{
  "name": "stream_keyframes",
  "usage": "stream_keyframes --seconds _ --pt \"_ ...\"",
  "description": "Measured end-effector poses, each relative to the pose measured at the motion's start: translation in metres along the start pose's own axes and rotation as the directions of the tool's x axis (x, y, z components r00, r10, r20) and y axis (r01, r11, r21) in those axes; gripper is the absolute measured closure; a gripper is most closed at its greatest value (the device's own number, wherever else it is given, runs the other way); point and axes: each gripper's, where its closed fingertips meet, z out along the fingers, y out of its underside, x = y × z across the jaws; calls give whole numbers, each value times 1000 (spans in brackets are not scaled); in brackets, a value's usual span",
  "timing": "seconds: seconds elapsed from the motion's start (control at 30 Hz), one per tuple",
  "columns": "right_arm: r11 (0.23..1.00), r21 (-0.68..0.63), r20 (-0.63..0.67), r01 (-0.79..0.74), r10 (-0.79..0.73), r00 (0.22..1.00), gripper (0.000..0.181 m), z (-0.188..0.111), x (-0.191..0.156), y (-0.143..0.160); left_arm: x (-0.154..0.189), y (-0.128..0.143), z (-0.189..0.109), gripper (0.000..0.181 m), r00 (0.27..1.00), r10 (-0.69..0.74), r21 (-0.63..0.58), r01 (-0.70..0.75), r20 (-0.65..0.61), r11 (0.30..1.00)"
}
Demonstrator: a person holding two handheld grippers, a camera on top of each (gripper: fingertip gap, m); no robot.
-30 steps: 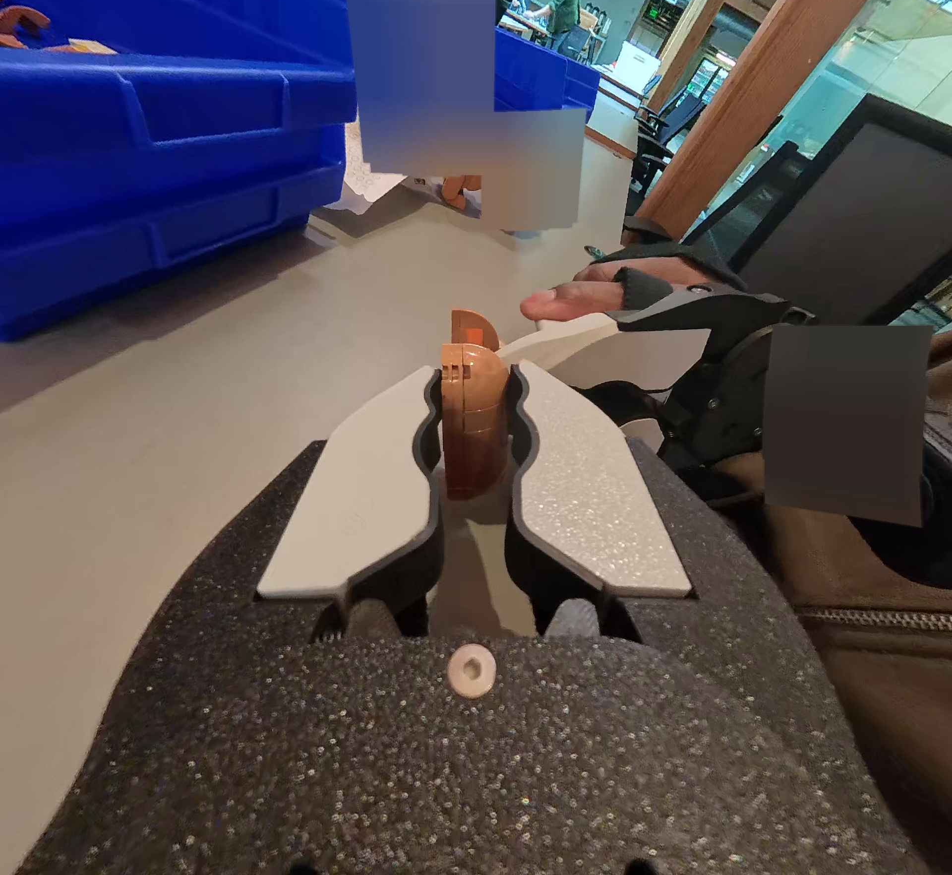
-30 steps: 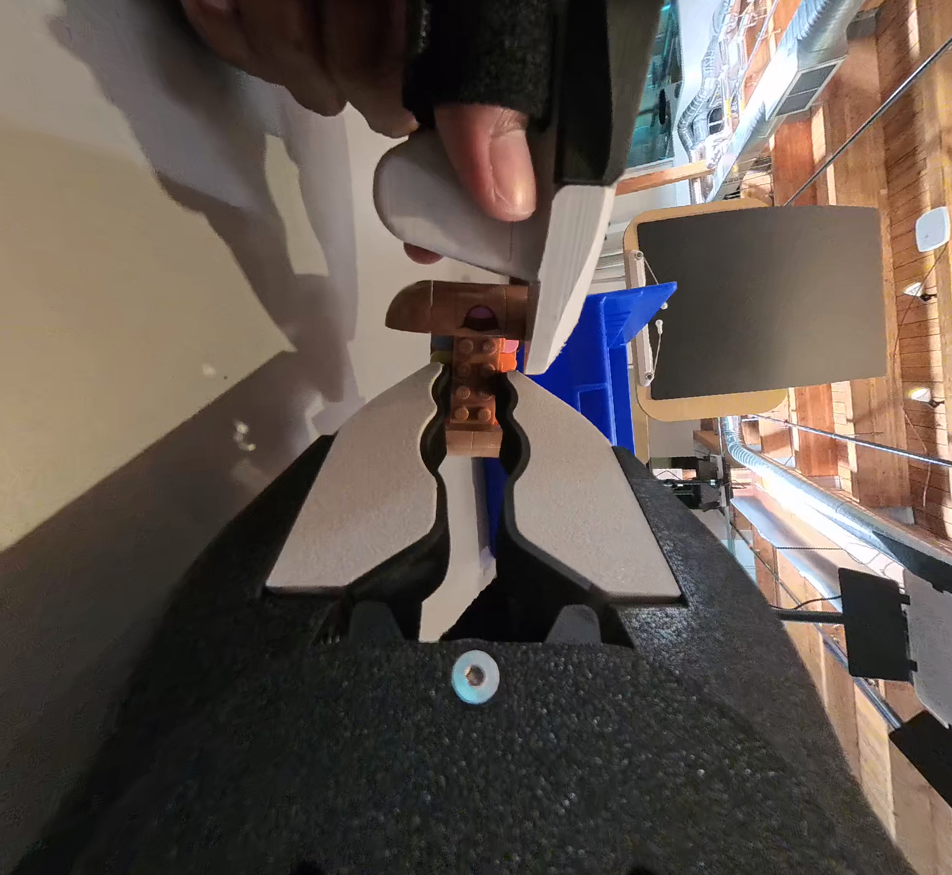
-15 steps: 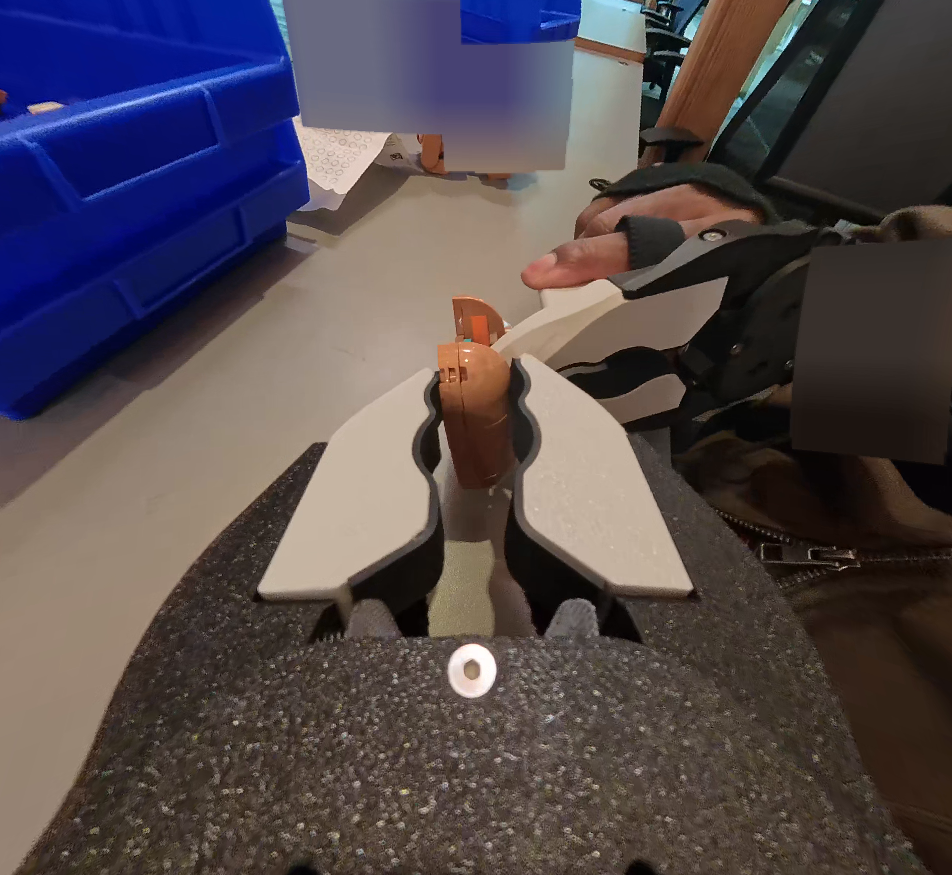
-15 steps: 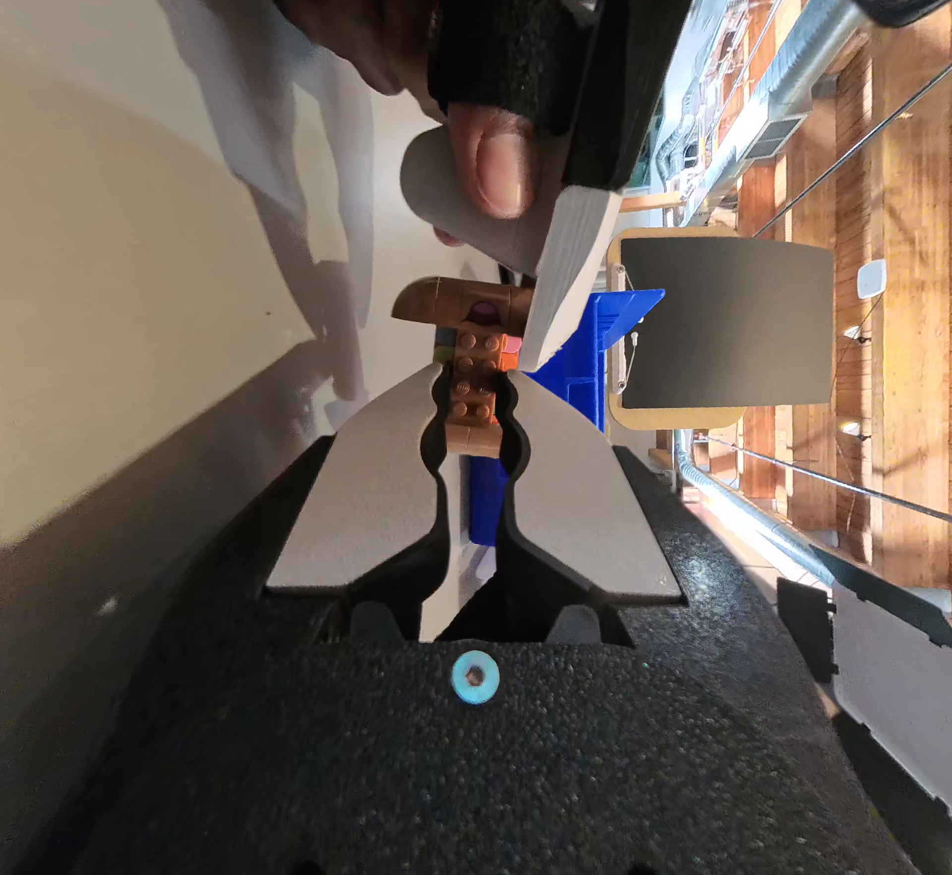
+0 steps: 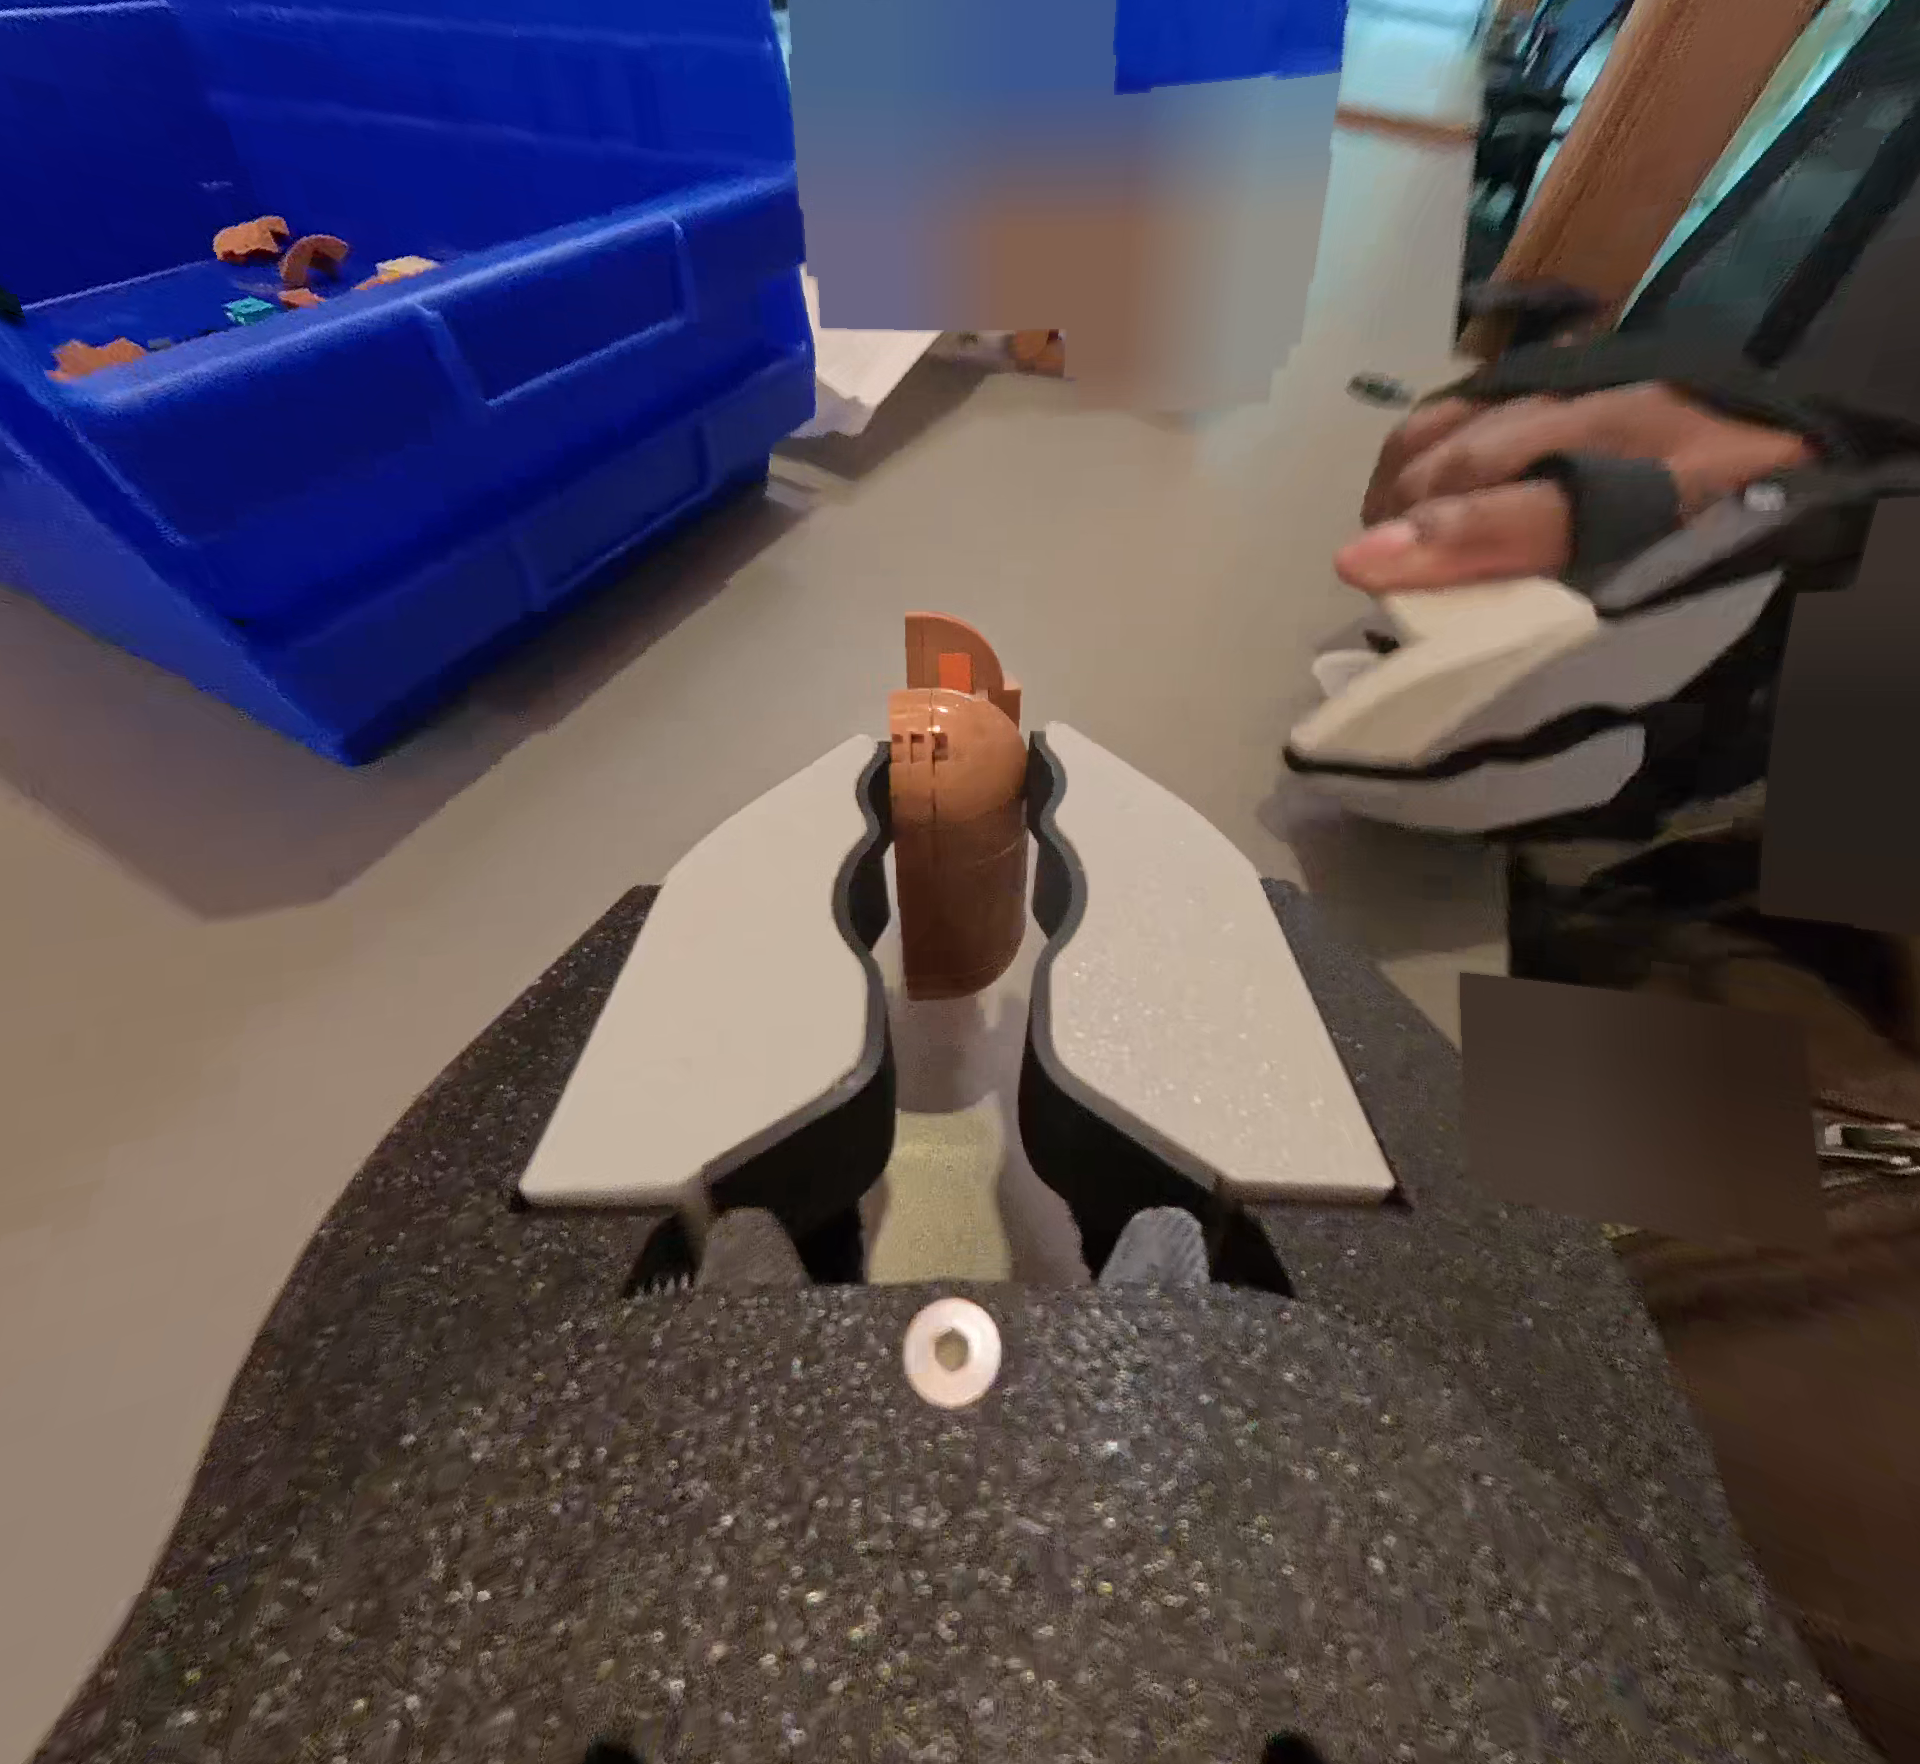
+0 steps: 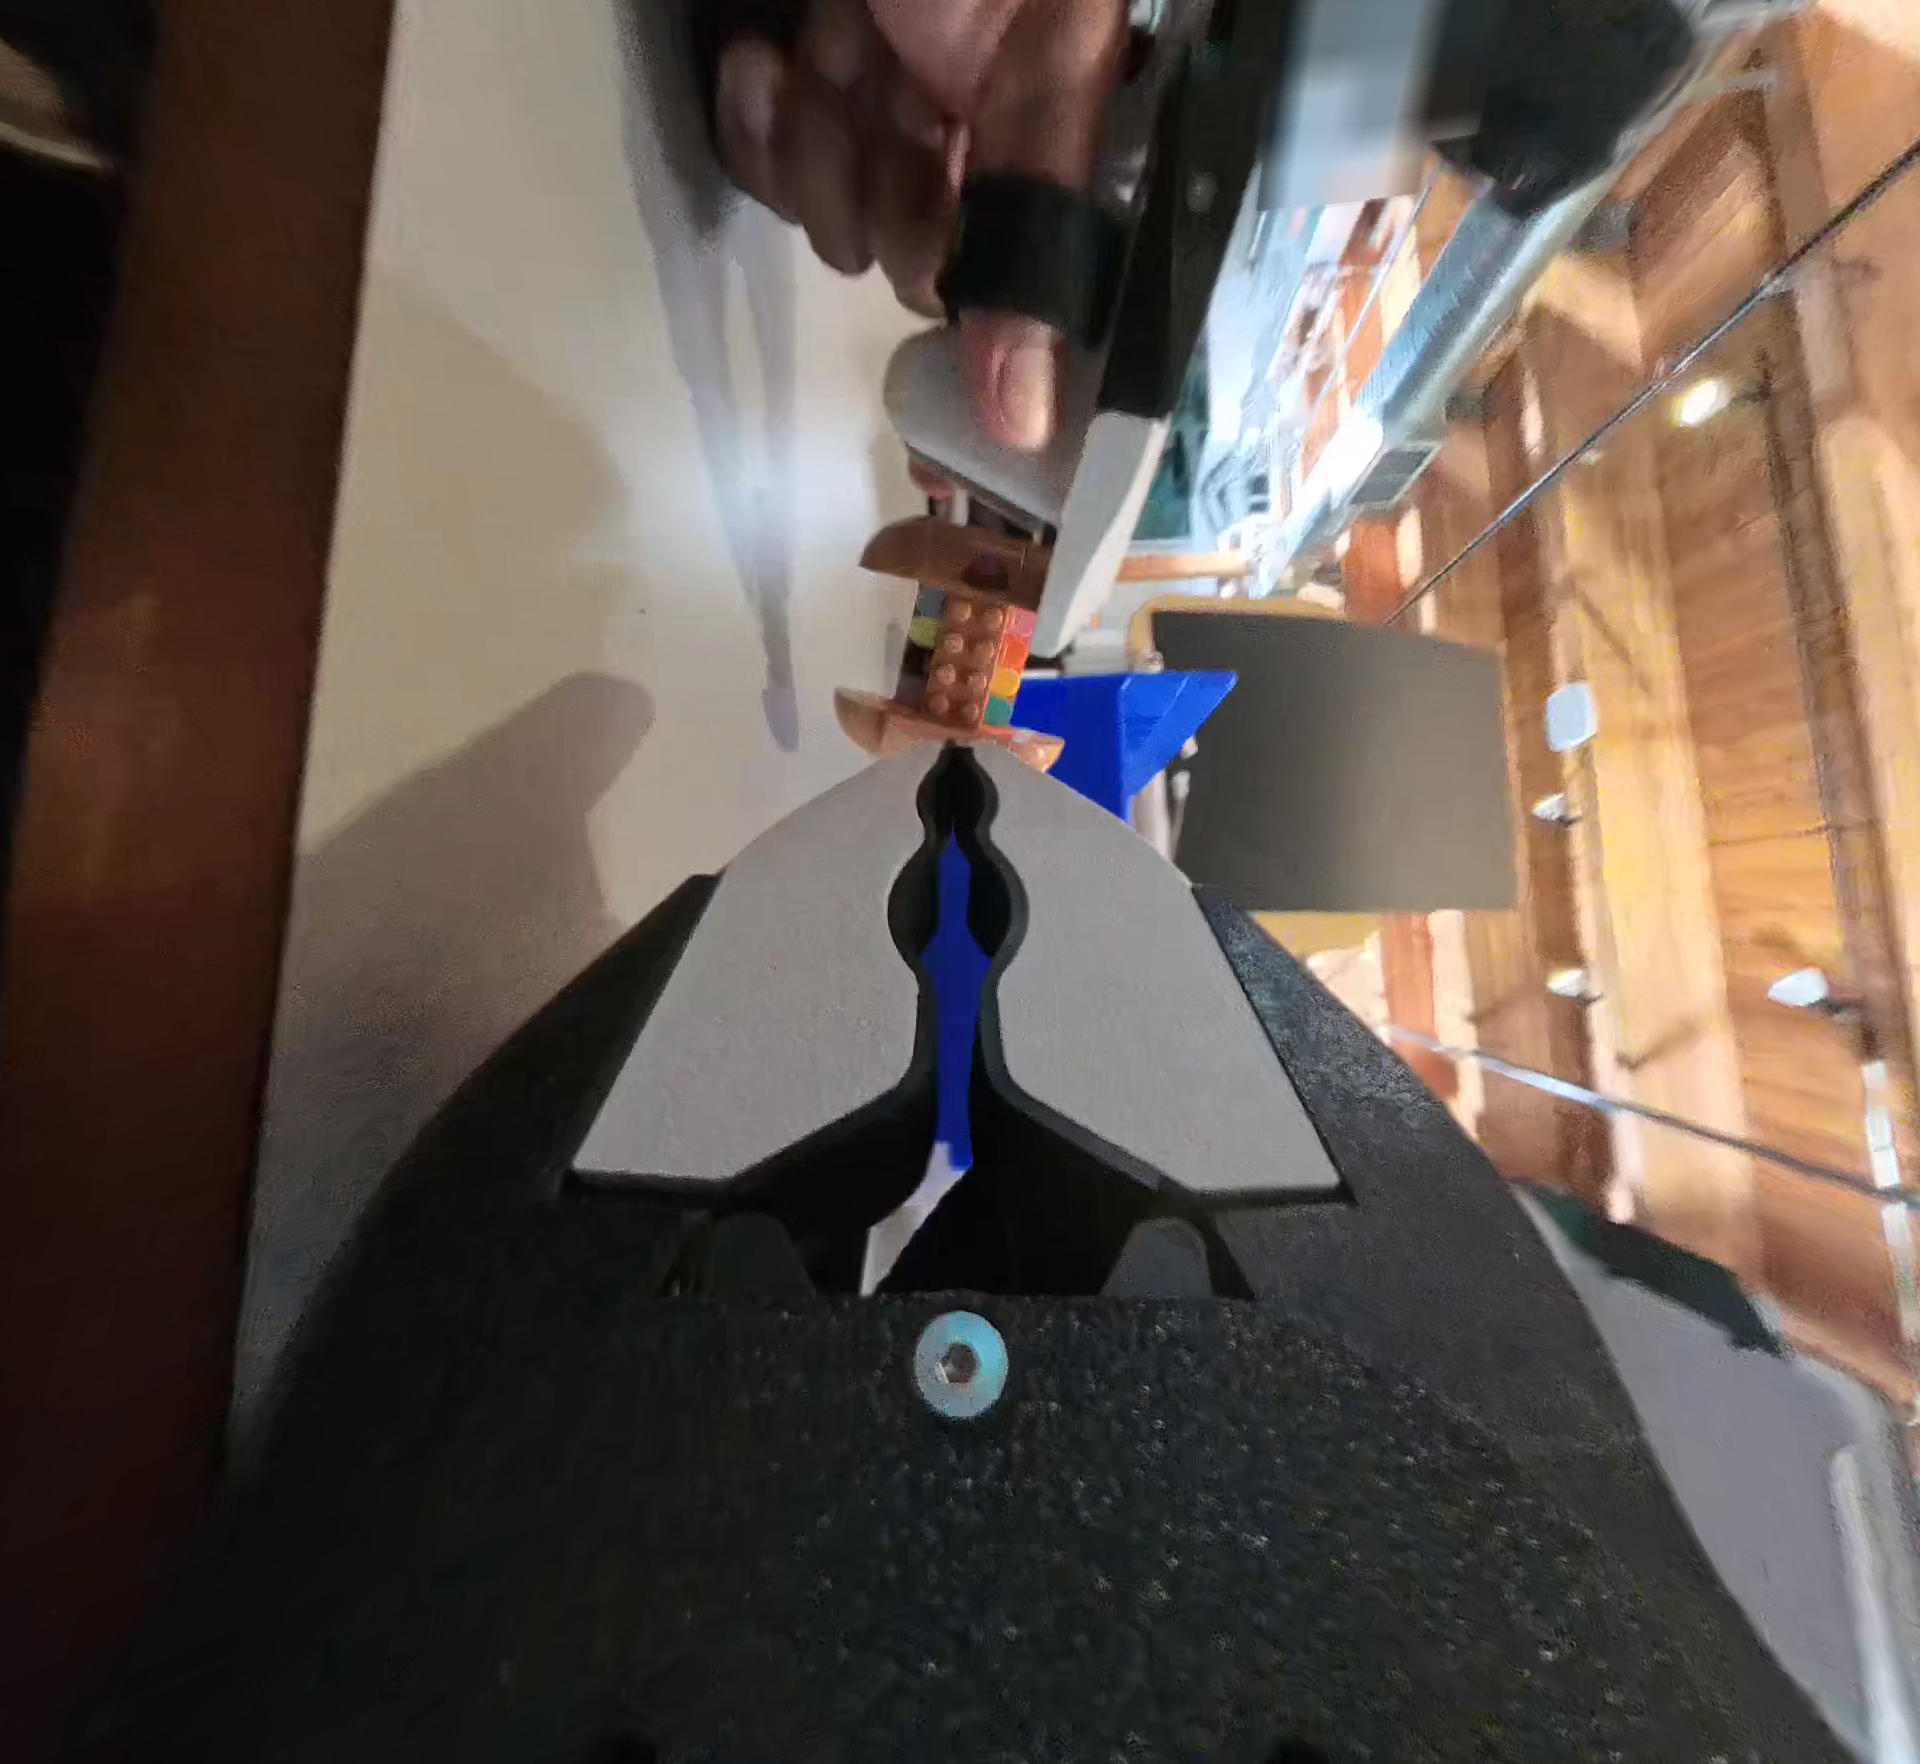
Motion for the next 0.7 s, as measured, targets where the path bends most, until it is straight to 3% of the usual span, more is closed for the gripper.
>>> stream_keyframes --seconds 0.27,0.37,0.53,0.7 --pt "990 -114 -55 -87 81 995 181 27 9 23 14 -11 -4 157 996 78 88 -75 -33 993" --pt "958 -168 -65 -234 226 972 174 27 14 30 19 -16 -6 157 995 95 135 -90 -34 987" --pt "752 -140 -40 -645 646 762 150 33 25 34 20 -29 -12 157 999 43 241 -39 -14 970" --pt "611 -156 12 -776 787 617 133 44 19 31 21 -39 -15 157 999 -30 324 39 -33 945"
